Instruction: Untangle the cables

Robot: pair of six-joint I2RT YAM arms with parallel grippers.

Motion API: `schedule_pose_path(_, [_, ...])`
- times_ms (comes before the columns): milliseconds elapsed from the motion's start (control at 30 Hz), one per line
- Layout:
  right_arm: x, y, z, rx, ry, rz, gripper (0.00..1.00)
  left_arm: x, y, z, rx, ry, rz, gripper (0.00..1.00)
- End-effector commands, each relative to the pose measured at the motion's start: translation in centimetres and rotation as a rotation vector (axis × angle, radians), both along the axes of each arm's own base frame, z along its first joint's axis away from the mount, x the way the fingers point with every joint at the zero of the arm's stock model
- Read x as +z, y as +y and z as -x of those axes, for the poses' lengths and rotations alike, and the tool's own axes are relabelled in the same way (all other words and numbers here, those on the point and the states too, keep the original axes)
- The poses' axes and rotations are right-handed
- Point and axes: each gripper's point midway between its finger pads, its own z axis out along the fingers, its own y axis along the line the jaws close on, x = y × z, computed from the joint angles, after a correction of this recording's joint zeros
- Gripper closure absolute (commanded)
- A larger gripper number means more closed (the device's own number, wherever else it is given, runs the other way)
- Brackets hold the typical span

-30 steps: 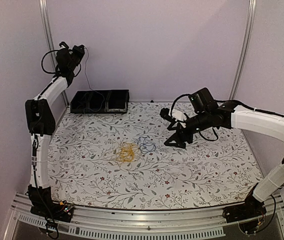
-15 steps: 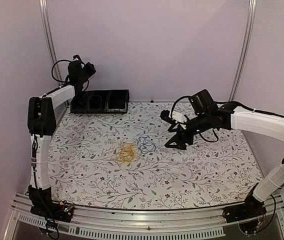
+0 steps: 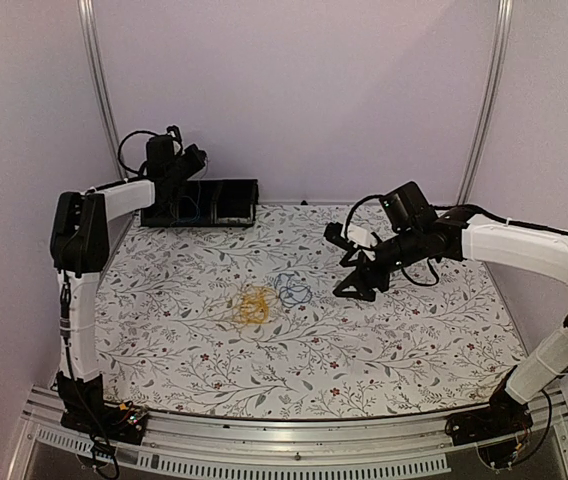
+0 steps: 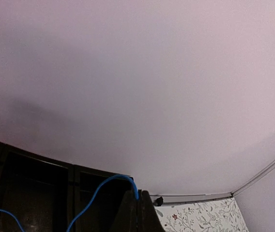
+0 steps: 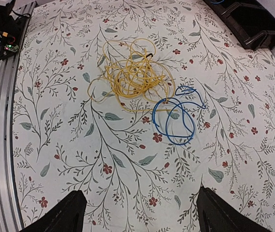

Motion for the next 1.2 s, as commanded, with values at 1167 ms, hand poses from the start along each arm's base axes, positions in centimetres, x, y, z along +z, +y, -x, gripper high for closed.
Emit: schedule_pose_path(1167, [-2.1,-1.7,2.0,0.011,0.05,0.038,0.17,-5.0,6.6,-3.5,0.294,0.188,-0.125,1.0])
